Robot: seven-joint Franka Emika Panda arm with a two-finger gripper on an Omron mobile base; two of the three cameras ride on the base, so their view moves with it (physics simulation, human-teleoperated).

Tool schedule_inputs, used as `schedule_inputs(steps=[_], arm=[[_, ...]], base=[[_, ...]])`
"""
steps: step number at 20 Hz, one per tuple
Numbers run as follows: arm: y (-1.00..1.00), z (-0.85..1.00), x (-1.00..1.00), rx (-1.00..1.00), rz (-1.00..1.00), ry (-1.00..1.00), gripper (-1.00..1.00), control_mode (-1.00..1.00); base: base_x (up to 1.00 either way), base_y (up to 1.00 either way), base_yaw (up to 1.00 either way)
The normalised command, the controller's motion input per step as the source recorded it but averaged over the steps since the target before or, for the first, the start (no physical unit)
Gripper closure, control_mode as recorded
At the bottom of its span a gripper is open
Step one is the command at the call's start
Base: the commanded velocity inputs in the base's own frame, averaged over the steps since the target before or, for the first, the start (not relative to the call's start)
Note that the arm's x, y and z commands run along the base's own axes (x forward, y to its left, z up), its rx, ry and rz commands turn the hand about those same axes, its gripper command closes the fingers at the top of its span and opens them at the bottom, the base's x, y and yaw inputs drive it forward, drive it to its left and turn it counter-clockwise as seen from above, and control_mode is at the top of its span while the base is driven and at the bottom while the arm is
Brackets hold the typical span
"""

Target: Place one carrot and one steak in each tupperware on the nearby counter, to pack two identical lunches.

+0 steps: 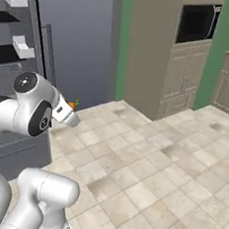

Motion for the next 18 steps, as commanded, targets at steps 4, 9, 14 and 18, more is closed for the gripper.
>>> schedule_inputs(steps=[4, 9, 14, 18], arm=[[0.00, 0.00, 0.00, 0.00, 0.00, 0.00, 1.00, 1.00], [0.00, 0.00, 0.00, 0.00, 0.00, 0.00, 1.00, 1.00], [0.00, 0.00, 0.00, 0.00, 0.00, 0.00, 1.00, 1.00], [0.00, 0.00, 0.00, 0.00, 0.00, 0.00, 1.00, 1.00]], base=[[0.71, -0.64, -0.61], [1.00, -0.64, -0.29], [1.00, -0.52, -0.36], [0.95, -0.07, -0.66]])
